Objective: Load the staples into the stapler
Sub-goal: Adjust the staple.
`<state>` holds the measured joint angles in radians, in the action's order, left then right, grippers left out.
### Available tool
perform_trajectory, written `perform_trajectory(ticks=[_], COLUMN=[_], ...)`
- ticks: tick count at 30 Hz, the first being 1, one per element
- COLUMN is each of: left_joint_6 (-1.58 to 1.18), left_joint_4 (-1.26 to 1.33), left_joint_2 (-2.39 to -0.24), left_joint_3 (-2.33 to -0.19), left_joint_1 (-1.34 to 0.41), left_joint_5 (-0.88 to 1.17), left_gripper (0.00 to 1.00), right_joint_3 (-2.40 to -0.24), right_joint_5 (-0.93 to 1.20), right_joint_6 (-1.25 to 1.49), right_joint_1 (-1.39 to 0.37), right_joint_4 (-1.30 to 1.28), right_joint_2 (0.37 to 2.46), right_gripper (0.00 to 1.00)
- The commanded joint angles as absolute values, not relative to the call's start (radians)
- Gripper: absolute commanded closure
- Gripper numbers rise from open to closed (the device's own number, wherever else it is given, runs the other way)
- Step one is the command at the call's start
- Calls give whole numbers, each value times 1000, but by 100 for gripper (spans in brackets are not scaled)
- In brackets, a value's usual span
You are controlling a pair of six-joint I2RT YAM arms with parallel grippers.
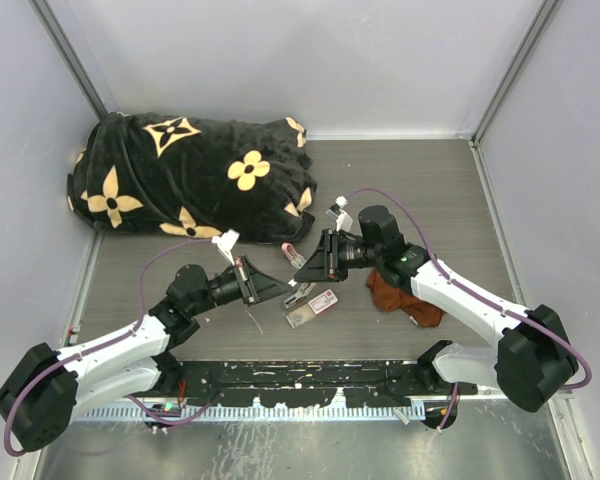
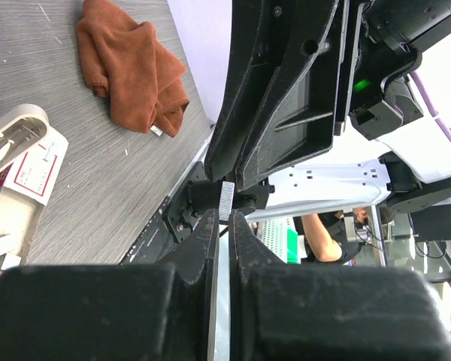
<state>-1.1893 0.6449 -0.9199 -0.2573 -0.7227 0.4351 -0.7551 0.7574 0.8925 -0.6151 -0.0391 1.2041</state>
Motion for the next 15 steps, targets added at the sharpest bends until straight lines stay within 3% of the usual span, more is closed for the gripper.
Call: perform_trajectory(ticks=[1,15], left_joint_6=[-1190,-1195], left_joint_4=[709,701], left_joint_2=[-926,-952], left_joint_3=[-310,-332], left_joint_1=[-721,-721], left_joint_5=[463,483], left_gripper=[100,100], right_joint_3=[-777,-772], right_joint_5=[787,839], right_joint_6=[863,858], right_joint_1=[-613,-614], right_joint_4=[-13,25], right_joint_2=[1183,1189], right_gripper=[74,82])
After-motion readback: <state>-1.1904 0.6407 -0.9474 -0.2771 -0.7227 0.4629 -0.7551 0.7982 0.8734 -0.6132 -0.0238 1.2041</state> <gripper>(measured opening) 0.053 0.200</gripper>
